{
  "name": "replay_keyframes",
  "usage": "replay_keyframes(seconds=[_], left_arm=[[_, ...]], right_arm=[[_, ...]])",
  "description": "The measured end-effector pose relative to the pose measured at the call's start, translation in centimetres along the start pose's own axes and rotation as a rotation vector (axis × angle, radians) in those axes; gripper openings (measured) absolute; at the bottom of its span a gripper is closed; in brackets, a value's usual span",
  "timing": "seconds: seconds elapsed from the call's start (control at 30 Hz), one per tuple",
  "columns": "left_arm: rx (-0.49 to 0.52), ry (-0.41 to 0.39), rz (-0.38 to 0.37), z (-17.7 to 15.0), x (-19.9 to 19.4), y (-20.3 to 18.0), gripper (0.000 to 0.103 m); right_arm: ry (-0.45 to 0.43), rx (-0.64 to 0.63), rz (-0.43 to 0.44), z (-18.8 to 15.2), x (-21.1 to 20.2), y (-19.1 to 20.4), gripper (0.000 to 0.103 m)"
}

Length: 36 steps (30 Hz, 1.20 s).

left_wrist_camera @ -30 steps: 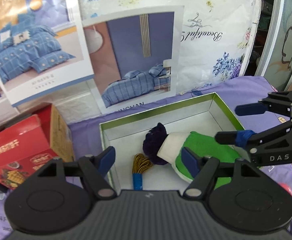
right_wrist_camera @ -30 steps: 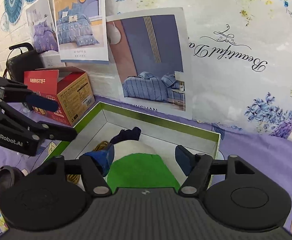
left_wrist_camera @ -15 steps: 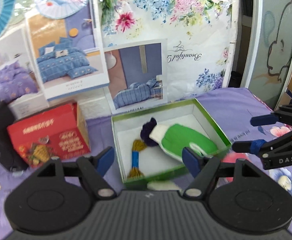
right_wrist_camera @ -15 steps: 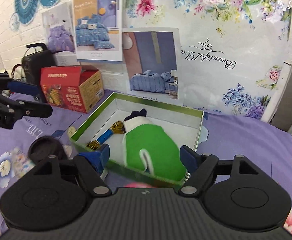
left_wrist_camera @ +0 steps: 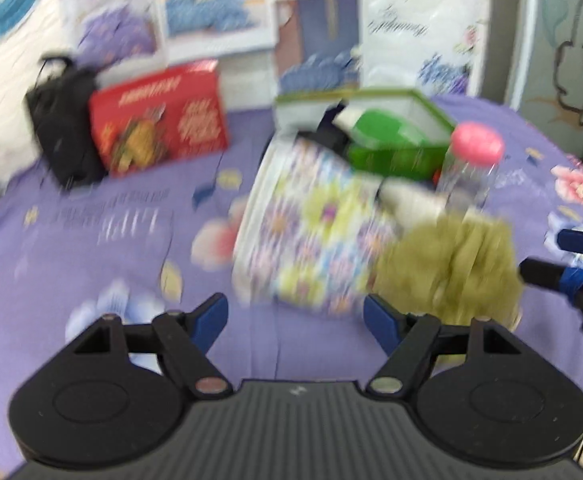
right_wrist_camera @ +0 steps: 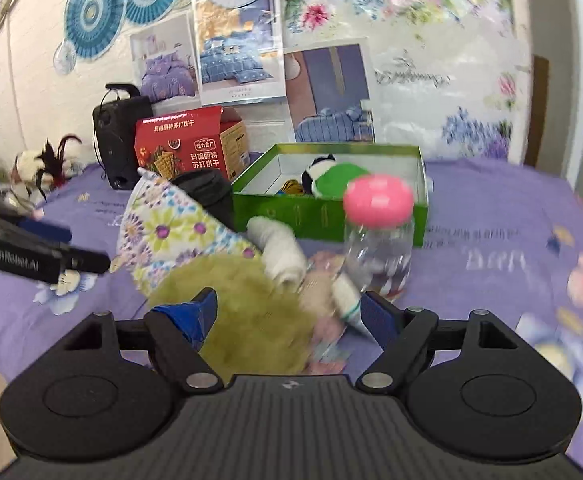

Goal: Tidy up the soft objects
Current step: 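Move the left gripper to the floral pouch while the right grasps the green loofah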

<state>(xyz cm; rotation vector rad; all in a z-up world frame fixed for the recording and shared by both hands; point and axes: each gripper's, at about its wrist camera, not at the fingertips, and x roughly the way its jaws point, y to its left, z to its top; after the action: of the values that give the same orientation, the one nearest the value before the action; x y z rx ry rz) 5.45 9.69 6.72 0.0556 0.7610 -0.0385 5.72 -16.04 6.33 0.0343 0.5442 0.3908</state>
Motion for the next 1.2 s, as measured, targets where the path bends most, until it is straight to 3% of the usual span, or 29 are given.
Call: replay_keyframes(seconds=[0.07,0.13,0.23,0.3,0.4,0.5,0.77,0.9,1.07,1.2], left_arm=[[-0.020,0.031,0.023,-1.7,0.4,0.7,0.075],[-0.034,0.047,0.042,-2.1,0.8,1.7,0.075],[-0.065,0.029,0.069,-1.2,1.1,3.1,0.075],[-0.074,0.006,0.065,0.2,1.2,3.6,0.075],[-0.024,-0.041,0.014,2.6,1.8,3.5,0.075],[0.074,-0.077,-0.064,4.4,3.0,3.1,0.075],[0.243,-0.068,-0.231,5.3,6.4,3.9,0.075],[0.229,-0.037,-0.202,6.1,7.9,3.6,0.075],[0.217,-0.011,-0.242,6.7,9.1,2.8,0.075],[0.229,-0.010,-0.214,6.4,9.0,1.9,0.075]], right_arm=[[-0.016,0.000,-0.011,-0.9,-0.2,1.0,0.065],[-0.032,-0.078,-0.042,-0.7,0.0,2.5,0.065],[-0.050,-0.212,-0.055,0.2,1.1,4.9,0.066],[-0.061,-0.230,-0.044,0.6,1.8,5.5,0.066],[-0.006,-0.220,-0.003,0.9,3.2,5.6,0.066],[0.004,-0.237,-0.027,0.4,3.6,5.7,0.066],[-0.016,-0.271,-0.049,0.6,3.6,6.5,0.067],[-0.016,-0.336,-0.050,1.0,5.9,8.0,0.068],[0.047,-0.434,-0.106,0.4,8.1,8.3,0.069],[0.060,-0.436,-0.094,-0.2,6.5,6.7,0.071]])
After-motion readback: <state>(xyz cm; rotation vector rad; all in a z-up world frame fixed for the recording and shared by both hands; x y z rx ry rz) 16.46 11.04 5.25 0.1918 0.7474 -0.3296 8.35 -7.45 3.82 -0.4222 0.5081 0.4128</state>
